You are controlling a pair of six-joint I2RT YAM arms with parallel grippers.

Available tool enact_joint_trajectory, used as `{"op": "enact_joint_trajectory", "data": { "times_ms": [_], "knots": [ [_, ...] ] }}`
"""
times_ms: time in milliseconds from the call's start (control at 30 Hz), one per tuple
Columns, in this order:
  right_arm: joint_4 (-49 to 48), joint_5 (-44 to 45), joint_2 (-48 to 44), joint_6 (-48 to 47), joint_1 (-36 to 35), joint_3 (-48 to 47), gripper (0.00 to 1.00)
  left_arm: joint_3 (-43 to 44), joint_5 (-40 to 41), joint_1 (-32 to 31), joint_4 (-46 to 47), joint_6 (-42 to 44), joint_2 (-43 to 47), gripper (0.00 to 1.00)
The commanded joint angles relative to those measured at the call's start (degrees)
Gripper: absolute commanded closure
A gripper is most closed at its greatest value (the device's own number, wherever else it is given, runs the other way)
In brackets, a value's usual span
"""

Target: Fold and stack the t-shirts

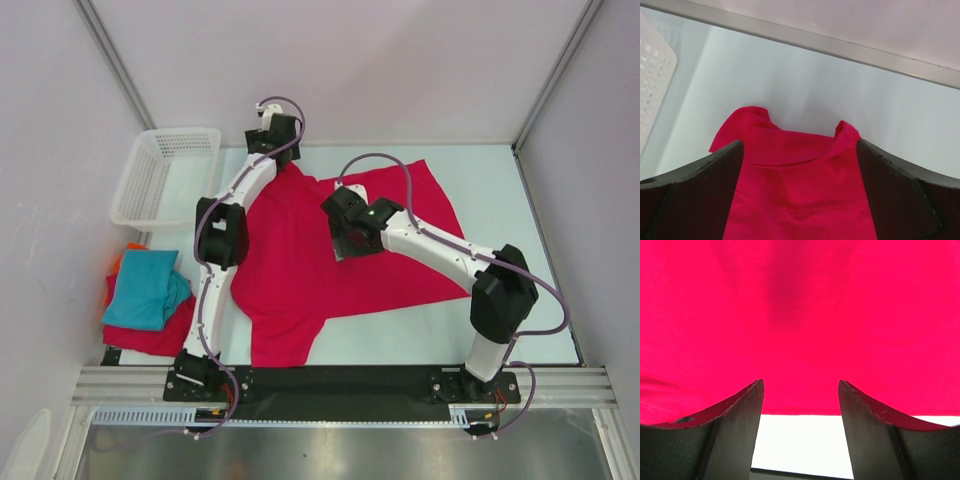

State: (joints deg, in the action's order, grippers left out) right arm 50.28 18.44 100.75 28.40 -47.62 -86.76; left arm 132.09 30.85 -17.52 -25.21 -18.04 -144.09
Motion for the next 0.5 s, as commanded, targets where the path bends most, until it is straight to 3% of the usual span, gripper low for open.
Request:
{"op": "enact_joint_trajectory", "data": {
  "times_ms": [0, 233, 467],
  "knots": [
    [1.6, 1.4, -0.6, -1.2, -1.2, -1.7, 0.34, -1.5, -2.5, -0.1, -1.2, -2.4, 2.9, 0.01],
    [1.7, 4.2, -3.8, -1.6, 1.1, 1.6, 0.34, -13.4, -7.0, -0.3, -1.8, -5.2, 9.3, 0.01],
    [0.3, 2.9, -8.5, -1.0, 1.7, 5.3, 0.34, -13.6, -7.6, -0.7, -1.9, -4.8, 8.6, 0.0]
  ]
}}
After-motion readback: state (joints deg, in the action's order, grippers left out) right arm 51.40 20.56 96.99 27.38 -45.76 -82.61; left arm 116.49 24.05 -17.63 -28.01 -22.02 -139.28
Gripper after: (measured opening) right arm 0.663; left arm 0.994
